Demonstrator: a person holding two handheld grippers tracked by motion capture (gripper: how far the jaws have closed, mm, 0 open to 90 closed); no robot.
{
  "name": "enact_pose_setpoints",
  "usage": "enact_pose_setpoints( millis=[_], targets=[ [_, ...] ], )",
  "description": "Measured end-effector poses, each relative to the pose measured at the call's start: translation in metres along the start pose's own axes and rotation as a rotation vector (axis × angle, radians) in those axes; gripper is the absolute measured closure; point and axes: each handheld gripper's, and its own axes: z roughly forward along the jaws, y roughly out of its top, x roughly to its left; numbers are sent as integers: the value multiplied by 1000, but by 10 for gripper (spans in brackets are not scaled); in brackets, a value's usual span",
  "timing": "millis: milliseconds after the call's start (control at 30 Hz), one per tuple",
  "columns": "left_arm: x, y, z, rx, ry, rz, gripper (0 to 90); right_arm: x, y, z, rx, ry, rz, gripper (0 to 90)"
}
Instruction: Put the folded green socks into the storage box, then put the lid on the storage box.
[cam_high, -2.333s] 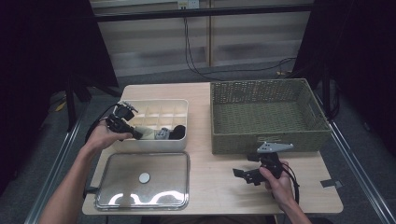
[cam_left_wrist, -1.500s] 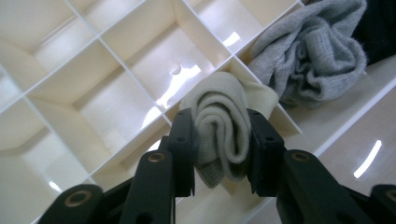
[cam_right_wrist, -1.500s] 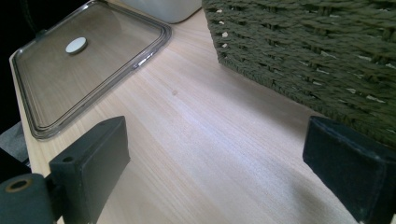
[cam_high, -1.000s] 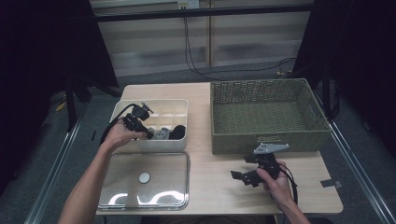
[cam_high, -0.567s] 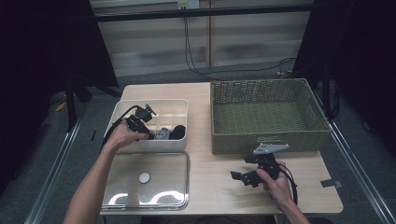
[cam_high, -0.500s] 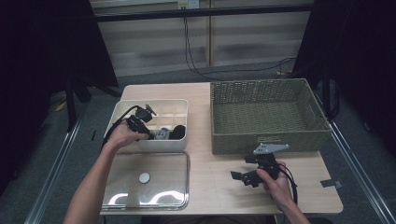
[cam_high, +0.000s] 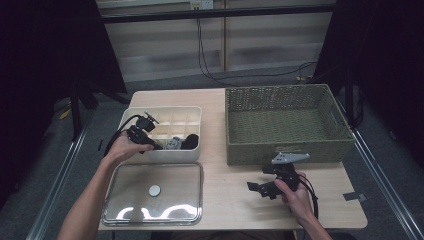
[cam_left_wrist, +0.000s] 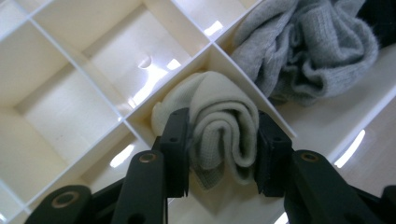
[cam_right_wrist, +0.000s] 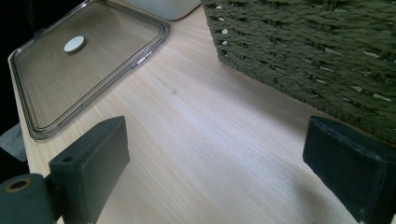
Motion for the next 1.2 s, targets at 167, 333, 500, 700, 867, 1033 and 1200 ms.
enact_pose_setpoints(
  millis=[167, 333, 500, 700, 867, 1033, 1200],
  targets=[
    [3, -5, -7, -73, -16, -35, 554, -1, 0, 1, 1, -5, 5, 64],
    [1, -10, -15, -118, 35, -44, 441, -2, 1, 2, -1, -9, 1, 61],
    [2, -22, -26, -197, 29, -59, 368, 0, 1, 3, 3, 0, 1, 51],
    [-3, -33, -38, -267, -3, -27, 321, -1, 0, 4, 9, -12, 5, 41],
    [-4, -43, -44, -327, -25, -49, 268, 0, 2, 5, 0, -21, 6, 28],
    [-8, -53, -51, -365, -3, -61, 293, 2, 5, 7, -5, -24, 3, 27],
    [-14, -65, -59, -417, 3, -67, 319, 7, 12, 14, 6, -24, -6, 37]
  ],
)
